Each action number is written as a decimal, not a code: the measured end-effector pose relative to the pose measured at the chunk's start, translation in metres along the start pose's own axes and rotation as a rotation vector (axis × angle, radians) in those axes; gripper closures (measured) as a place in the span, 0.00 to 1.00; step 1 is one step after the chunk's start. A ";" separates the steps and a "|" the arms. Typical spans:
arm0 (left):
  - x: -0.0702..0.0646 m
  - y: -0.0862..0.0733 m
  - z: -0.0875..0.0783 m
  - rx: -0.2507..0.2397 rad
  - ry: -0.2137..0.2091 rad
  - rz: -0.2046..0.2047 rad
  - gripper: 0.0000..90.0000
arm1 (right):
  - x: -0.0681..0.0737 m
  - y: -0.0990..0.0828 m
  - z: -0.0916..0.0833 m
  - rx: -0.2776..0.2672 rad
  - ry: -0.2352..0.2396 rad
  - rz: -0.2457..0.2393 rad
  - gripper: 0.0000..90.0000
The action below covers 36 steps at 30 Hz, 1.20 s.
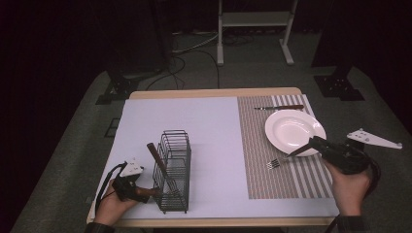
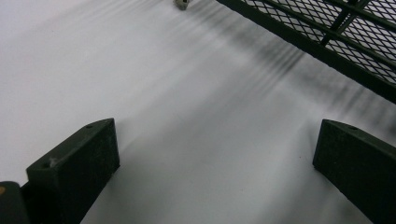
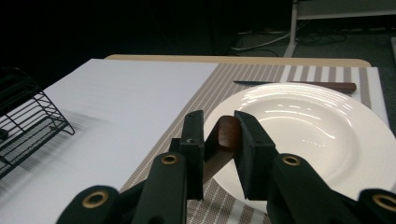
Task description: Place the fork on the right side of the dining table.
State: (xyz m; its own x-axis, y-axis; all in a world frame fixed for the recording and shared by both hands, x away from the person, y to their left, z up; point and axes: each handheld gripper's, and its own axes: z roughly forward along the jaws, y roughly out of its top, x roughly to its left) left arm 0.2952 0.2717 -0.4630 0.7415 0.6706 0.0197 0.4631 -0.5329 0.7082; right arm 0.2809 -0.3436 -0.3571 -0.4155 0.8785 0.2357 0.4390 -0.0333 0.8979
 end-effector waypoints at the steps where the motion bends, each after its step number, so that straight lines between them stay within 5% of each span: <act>1: 0.000 0.000 0.000 0.000 0.000 0.000 0.00 | 0.000 0.000 0.000 0.000 0.000 0.000 0.81; 36: 0.000 0.000 0.000 -0.003 0.001 -0.001 0.00 | -0.047 -0.044 -0.009 0.062 -0.121 0.115 0.67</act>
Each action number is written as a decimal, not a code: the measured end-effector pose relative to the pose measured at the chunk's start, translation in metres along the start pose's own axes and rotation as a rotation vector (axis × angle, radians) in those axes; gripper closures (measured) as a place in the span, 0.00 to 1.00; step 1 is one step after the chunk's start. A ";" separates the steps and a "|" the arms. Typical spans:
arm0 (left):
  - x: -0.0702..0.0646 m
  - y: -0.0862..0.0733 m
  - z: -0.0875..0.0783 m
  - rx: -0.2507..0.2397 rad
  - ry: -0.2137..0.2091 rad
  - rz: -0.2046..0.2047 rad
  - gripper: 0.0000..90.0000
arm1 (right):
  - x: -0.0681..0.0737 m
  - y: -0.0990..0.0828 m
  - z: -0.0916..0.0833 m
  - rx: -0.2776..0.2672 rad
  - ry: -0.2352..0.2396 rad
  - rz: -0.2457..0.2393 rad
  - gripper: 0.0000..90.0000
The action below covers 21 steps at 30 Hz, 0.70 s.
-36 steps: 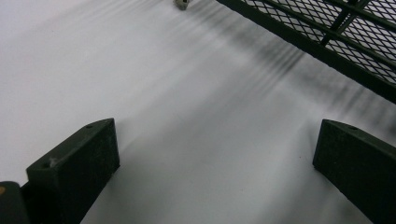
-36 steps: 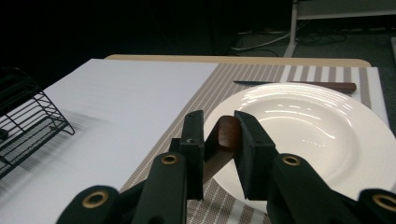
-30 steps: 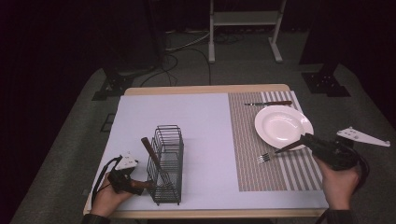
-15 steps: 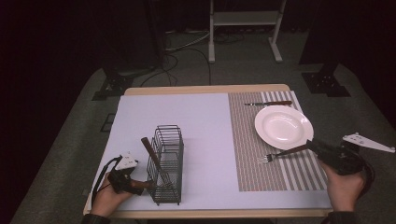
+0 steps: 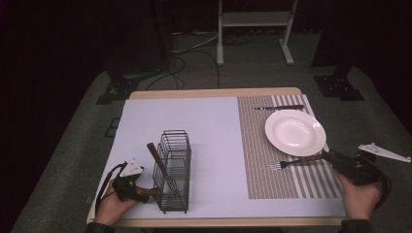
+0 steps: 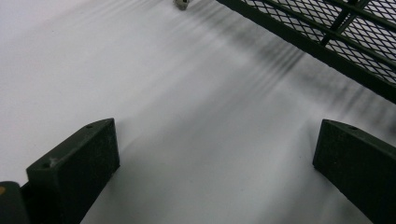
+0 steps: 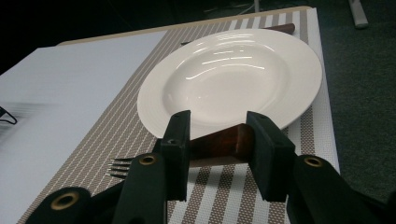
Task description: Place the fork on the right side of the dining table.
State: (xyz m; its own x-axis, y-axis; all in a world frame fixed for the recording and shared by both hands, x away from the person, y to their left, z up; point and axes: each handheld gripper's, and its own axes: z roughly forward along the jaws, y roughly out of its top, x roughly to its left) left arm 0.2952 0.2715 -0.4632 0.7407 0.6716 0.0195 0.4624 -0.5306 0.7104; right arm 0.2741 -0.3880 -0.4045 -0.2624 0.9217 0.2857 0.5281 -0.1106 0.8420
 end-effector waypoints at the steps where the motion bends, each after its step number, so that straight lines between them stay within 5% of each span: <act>1: 0.000 0.000 0.000 0.000 0.000 0.000 0.00 | 0.000 -0.001 0.001 0.001 -0.003 0.000 0.66; 21: 0.000 0.000 0.000 0.000 0.000 0.000 0.00 | -0.009 -0.012 0.019 0.117 -0.012 0.033 0.56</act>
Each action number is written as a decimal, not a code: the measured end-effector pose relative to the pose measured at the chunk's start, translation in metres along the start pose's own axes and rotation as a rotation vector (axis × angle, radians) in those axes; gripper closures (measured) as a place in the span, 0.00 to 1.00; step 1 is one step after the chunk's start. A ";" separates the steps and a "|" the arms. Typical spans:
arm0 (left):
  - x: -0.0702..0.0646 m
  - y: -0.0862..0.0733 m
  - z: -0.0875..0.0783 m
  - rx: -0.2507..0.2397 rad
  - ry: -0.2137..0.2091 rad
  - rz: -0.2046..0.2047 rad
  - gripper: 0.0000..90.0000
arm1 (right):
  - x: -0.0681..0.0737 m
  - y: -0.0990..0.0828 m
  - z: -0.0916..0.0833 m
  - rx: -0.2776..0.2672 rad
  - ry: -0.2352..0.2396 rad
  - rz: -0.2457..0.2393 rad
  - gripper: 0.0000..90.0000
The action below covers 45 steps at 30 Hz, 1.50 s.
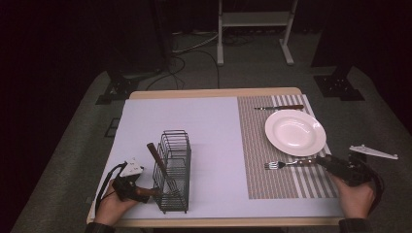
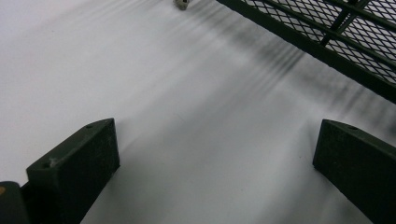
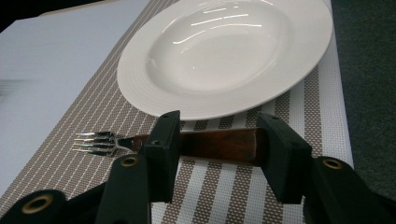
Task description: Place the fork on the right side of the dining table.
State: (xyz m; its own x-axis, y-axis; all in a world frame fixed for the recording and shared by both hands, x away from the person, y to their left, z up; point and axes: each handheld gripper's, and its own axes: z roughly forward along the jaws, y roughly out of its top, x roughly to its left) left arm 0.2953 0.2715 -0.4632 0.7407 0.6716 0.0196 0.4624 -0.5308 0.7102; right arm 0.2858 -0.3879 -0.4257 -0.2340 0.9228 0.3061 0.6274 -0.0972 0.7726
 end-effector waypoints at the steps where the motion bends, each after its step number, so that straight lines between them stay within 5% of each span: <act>1: 0.000 0.000 0.000 0.000 0.000 0.000 0.00 | 0.000 0.000 0.001 0.005 0.000 0.004 0.55; 25: 0.000 0.000 0.000 0.000 0.000 0.000 0.00 | -0.004 -0.004 0.017 0.104 -0.057 0.013 0.42; 45: 0.000 0.000 0.000 0.000 -0.001 -0.001 0.00 | -0.004 -0.007 0.029 0.168 -0.118 -0.034 0.38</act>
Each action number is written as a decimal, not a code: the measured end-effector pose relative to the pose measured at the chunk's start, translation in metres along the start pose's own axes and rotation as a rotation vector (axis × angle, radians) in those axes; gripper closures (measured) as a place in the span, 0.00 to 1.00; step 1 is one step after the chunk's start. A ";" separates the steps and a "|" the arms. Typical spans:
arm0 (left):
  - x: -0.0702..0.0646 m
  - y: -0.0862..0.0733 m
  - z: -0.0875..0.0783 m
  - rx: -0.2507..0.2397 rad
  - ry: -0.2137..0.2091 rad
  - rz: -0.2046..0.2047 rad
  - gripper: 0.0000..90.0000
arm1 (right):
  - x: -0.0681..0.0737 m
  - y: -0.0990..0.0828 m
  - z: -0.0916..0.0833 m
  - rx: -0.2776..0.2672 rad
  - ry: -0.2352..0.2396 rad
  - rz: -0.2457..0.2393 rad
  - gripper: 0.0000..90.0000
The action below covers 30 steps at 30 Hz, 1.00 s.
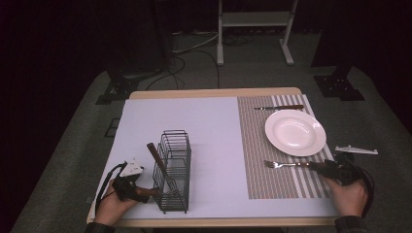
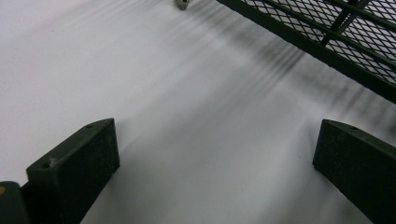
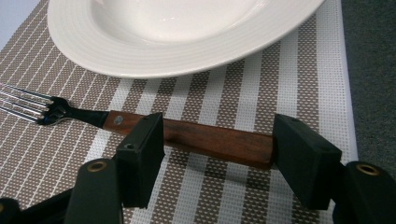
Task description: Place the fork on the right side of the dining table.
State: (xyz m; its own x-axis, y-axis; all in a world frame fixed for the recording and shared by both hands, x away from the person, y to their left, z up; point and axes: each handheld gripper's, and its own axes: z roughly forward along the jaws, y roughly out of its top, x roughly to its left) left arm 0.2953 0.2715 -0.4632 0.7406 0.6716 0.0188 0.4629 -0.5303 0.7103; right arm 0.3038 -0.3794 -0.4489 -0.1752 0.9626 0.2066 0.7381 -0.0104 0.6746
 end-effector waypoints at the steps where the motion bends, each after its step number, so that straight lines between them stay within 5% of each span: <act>1: 0.000 0.000 0.000 0.000 0.000 0.000 0.00 | 0.000 0.000 0.000 -0.001 -0.004 -0.001 0.38; 12: 0.000 0.000 0.000 0.000 0.000 0.000 0.00 | -0.001 0.001 -0.009 -0.056 -0.012 -0.007 0.38; 30: 0.000 0.000 0.000 0.000 0.000 0.000 0.00 | 0.029 0.011 -0.017 -0.121 0.051 -0.115 0.33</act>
State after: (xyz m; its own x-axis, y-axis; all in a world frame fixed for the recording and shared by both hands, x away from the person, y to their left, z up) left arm 0.2953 0.2716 -0.4632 0.7408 0.6715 0.0189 0.4629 -0.5306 0.7101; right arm 0.2954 -0.3558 -0.4237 -0.2895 0.9443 0.1565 0.6281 0.0640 0.7755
